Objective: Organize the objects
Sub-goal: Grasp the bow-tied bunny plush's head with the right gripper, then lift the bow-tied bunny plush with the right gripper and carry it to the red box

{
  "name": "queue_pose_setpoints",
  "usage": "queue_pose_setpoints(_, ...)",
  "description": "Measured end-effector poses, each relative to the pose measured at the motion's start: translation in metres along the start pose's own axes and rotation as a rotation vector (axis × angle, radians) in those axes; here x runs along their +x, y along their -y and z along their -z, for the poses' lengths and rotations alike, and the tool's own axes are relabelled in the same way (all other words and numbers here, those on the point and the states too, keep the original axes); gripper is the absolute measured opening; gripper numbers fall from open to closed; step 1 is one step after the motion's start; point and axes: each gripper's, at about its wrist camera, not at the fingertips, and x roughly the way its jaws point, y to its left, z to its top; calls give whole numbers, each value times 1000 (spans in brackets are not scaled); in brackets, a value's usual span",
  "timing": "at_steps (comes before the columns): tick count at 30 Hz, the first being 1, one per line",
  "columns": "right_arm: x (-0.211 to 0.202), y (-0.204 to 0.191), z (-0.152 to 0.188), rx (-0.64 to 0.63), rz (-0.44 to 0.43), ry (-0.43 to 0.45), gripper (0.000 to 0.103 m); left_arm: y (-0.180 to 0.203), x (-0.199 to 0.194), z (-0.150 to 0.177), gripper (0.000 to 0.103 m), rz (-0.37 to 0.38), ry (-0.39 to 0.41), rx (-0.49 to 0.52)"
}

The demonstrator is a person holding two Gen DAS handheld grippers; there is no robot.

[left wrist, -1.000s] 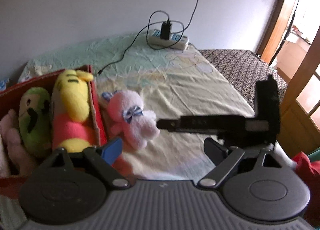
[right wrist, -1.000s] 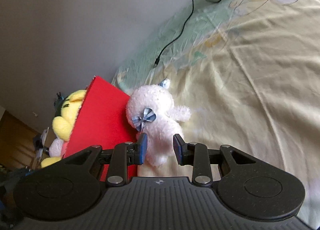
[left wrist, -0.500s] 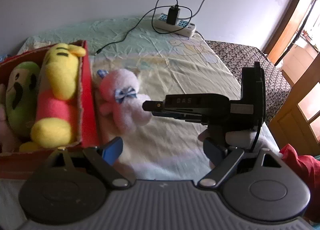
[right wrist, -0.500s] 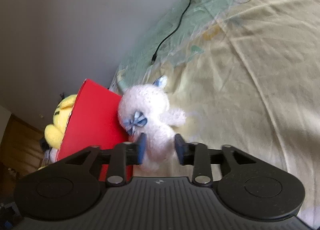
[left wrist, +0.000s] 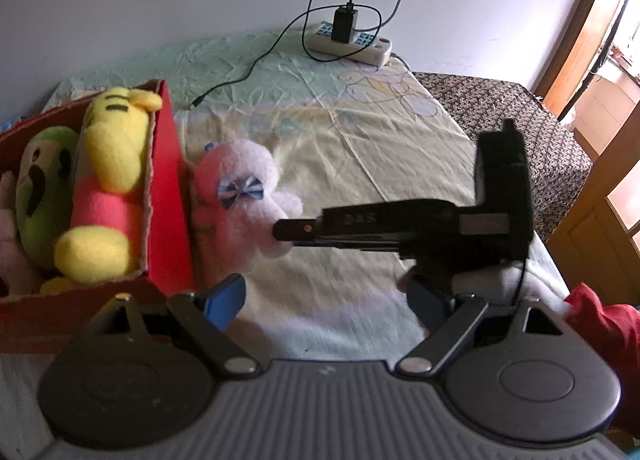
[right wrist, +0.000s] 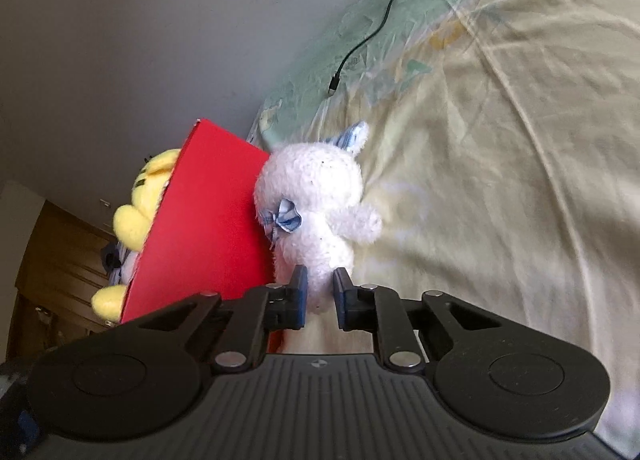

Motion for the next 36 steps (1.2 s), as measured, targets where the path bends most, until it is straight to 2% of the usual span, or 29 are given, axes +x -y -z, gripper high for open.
queue_pose_setpoints(5,-31,3,12,-19,30,-6,15,1,1,0,88,26,8,17)
queue_pose_setpoints(8,-48,5,21,-53,41,-43,7,2,6,1,88,60,4,24)
queue_pose_setpoints(10,-57,8,24,-51,44,-40,11,2,12,1,88,81,-6,21)
queue_pose_setpoints(13,-66,16,14,9,44,31,19,5,23,1,88,92,-24,24)
queue_pose_setpoints(17,-53,20,-10,67,9,90,30,5,40,-3,88,58,-55,18)
queue_pose_setpoints(19,-40,16,-19,41,3,87,36,4,46,-8,89,17,-59,10)
queue_pose_setpoints(24,-6,12,-30,6,-31,13,50,1,64,-17,92,-81,-66,9)
queue_pose_setpoints(28,18,14,-28,-2,-26,-59,51,-9,81,-19,84,-110,-112,-21)
queue_pose_setpoints(30,19,16,-27,4,-39,-59,50,-12,89,-20,83,-110,-136,-31)
queue_pose_setpoints(36,8,28,-29,69,-77,-71,36,-15,101,-26,79,-104,-164,-43)
